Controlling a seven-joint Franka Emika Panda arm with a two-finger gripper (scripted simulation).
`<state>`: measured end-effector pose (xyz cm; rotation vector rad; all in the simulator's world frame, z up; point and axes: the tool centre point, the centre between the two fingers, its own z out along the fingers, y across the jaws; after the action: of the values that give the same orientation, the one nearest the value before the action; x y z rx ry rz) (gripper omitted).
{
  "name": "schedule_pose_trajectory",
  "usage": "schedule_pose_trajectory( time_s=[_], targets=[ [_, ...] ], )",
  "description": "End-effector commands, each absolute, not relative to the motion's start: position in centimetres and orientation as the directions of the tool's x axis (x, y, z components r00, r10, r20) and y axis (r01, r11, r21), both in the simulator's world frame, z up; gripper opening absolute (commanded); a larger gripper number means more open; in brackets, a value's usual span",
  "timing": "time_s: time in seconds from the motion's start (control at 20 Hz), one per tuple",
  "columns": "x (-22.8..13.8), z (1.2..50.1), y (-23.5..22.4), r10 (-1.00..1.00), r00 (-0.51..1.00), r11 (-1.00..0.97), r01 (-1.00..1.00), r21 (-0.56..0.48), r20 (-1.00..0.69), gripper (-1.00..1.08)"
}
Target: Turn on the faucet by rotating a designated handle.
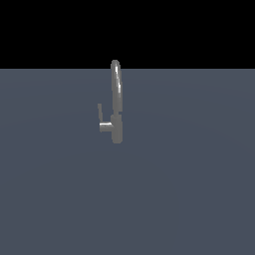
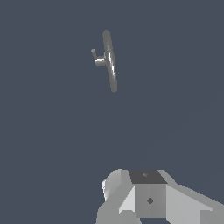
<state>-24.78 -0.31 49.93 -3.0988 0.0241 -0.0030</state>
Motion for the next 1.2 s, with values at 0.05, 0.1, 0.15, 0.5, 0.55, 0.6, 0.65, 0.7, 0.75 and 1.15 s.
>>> schedule_pose_trajectory(
  time_s=[0.05, 0.1, 0.15, 0.5, 0.55, 0.6, 0.65, 0.7, 0.75, 1.15],
  targets=[
    [-24.8, 49.9, -0.3, -0.015, 1.000, -0.999, -0.015, -0.043, 0.001, -1.00],
    [-24.7, 49.9, -0.3, -0.015, 1.000, -0.999, -0.014, -0.045, 0.001, -1.00],
    [-24.6, 49.8, -0.2, -0.013, 1.000, -0.999, -0.013, -0.047, -0.001, -1.00],
    [-24.0, 49.0, 0.4, -0.003, 1.000, -0.998, -0.004, -0.069, -0.009, -1.00],
    [-24.0, 49.0, 0.4, -0.003, 1.000, -0.998, -0.004, -0.069, -0.009, -1.00],
    [-24.0, 49.1, 0.4, -0.003, 1.000, -0.998, -0.004, -0.068, -0.009, -1.00],
    [-24.0, 49.0, 0.3, -0.003, 1.000, -0.998, -0.003, -0.068, -0.009, -1.00],
    [-24.1, 49.0, 0.3, -0.003, 1.000, -0.998, -0.003, -0.068, -0.009, -1.00],
    [-24.0, 49.0, 0.4, -0.003, 1.000, -0.998, -0.003, -0.068, -0.009, -1.00],
    [-24.0, 50.7, 1.0, -0.058, 0.997, -0.997, -0.055, -0.061, 0.043, -1.00]
  ],
)
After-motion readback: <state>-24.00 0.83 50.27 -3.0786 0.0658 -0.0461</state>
